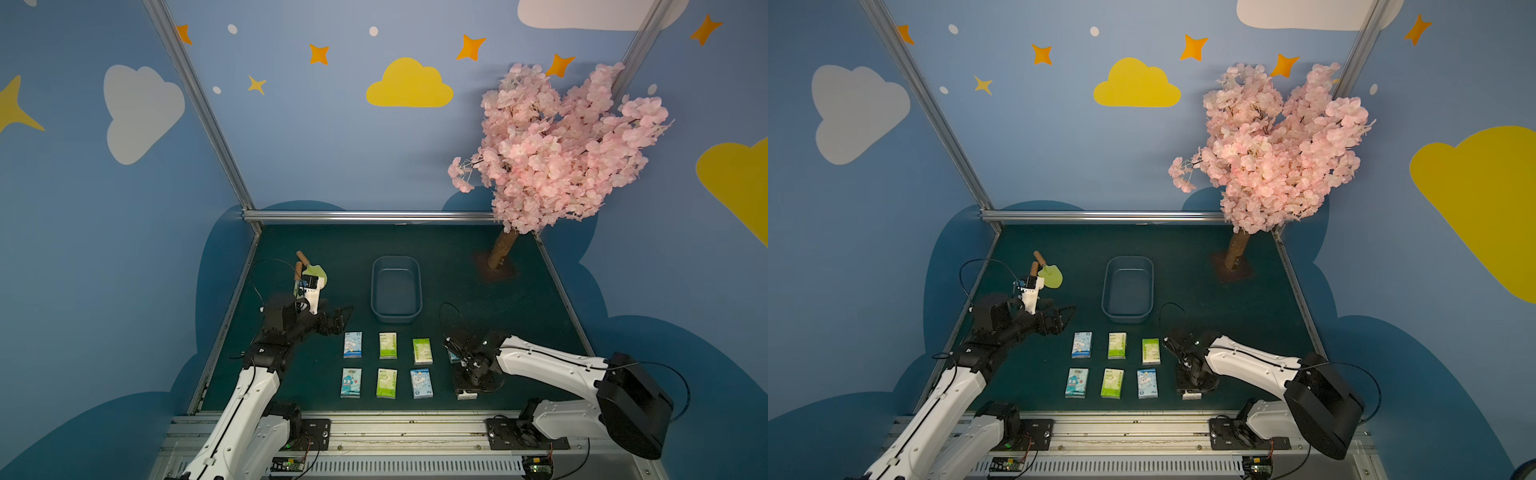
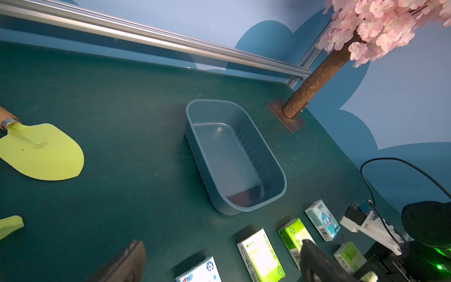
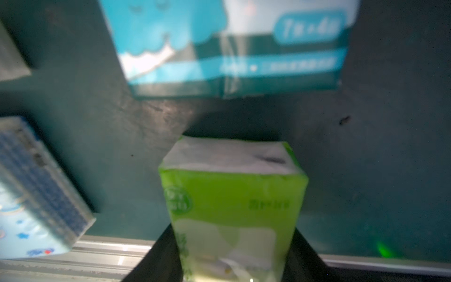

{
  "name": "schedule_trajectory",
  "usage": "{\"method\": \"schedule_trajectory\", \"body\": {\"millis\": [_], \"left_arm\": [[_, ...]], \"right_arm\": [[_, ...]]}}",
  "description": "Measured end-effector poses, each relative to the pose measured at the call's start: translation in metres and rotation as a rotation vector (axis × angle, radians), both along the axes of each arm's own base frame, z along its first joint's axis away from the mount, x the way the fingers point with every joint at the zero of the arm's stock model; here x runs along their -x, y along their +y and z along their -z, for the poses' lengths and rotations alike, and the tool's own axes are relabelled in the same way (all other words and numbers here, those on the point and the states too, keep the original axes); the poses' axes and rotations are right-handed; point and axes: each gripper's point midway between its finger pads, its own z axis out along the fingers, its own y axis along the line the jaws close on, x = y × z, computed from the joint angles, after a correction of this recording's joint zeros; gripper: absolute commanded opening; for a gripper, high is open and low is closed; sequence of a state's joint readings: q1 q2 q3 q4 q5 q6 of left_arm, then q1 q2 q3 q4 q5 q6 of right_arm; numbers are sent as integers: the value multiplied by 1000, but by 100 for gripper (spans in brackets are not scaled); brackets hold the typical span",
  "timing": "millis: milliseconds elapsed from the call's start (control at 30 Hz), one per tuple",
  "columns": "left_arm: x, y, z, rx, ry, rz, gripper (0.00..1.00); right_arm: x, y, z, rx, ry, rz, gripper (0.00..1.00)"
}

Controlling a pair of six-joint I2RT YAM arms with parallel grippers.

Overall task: Take the pocket tissues out of the storage box
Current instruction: Place the pocket tissues at the center of the board.

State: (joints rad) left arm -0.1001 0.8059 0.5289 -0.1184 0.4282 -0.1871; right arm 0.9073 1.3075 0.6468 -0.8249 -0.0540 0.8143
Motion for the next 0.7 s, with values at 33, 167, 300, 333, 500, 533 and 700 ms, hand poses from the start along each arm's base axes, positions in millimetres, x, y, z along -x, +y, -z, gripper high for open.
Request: {"method": "schedule_trajectory", "body": {"millis": [33,167,300,333,500,533,700], "left_arm": [[0,0,0,0,0,0,100],[0,0,0,0,0,0,100],[0,0,0,0,0,0,100],[0,0,0,0,1,0,100],[0,0,2,0,6,0,100],[0,0,2,0,6,0,100],[0,0,2,0,6,0,100]], "right_arm": [[0,0,0,2,0,3,66],[0,-2,-5,-6,-17,24,78],[-1,-6,-17,-29,-55,43,89],[-1,-7,-21,-33,-65,46,92],[-8,-14,-51,-49,-144,68,98],[-11,-15,-59,-54,-168,72,98],[-34,-24,-109,-104,-359,117,98]]}}
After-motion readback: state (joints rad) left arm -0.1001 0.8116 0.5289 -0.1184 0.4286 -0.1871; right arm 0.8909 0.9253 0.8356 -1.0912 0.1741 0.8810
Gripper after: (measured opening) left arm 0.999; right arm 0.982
